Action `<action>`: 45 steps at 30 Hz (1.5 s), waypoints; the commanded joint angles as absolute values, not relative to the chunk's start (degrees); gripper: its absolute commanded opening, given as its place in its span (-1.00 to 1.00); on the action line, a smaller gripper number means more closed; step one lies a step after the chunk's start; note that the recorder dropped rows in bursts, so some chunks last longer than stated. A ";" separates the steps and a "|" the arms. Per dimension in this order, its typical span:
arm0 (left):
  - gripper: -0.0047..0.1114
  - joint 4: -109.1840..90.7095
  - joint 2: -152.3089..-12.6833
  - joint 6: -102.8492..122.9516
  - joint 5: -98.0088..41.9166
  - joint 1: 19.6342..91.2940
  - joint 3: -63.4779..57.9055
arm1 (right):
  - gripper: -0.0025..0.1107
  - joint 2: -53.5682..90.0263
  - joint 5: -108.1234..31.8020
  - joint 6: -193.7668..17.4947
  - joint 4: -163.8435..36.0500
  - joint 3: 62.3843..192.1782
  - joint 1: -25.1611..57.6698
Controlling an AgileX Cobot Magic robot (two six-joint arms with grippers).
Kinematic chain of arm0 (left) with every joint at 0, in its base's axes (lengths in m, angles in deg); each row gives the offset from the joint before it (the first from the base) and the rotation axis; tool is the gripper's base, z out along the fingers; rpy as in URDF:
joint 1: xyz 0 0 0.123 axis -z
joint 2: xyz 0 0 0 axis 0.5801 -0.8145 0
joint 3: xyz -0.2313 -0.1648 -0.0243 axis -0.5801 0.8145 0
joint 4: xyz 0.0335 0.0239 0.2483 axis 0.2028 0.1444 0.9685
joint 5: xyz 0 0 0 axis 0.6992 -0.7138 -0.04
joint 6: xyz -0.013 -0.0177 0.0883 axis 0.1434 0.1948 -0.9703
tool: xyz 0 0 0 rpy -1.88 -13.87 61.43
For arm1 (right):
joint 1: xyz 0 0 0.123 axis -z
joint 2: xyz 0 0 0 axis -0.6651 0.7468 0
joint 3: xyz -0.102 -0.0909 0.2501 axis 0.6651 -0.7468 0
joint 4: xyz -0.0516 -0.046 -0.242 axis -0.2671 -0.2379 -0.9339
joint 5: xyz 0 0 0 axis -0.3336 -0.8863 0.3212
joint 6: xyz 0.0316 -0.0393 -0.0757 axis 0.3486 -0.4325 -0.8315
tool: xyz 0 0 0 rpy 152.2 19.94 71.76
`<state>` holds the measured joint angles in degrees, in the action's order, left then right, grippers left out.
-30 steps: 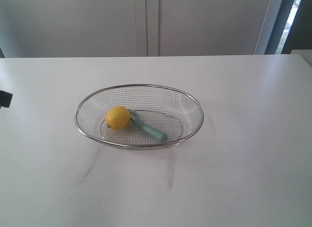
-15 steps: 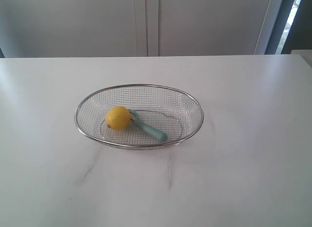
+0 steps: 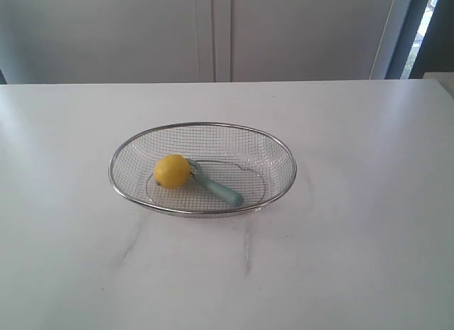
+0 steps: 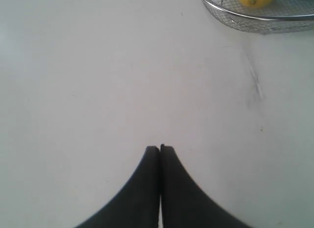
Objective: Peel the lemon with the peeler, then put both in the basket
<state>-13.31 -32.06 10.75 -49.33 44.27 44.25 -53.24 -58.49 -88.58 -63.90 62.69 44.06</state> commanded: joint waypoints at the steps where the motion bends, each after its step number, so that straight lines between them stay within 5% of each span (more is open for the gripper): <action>1: -0.92 -13.29 -26.30 10.54 -48.15 44.15 47.85 | -0.96 -53.57 -58.12 -88.56 -63.90 62.38 44.58; 14: -0.92 -13.41 -12.68 10.98 -50.60 44.00 53.30 | -0.96 -53.57 -58.12 -88.56 -63.90 62.38 44.58; 24: -0.92 -13.67 -12.68 10.98 -51.34 37.72 53.40 | -0.96 -53.57 -58.12 -88.56 -63.90 62.38 44.58; 45: -0.92 -9.97 -12.68 19.33 -48.95 37.57 57.12 | -0.96 -53.57 -58.12 -88.56 -63.90 62.38 44.58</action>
<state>-11.58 -12.92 15.52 -49.76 37.58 56.23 -53.24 -58.60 -88.58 -63.90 62.69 44.06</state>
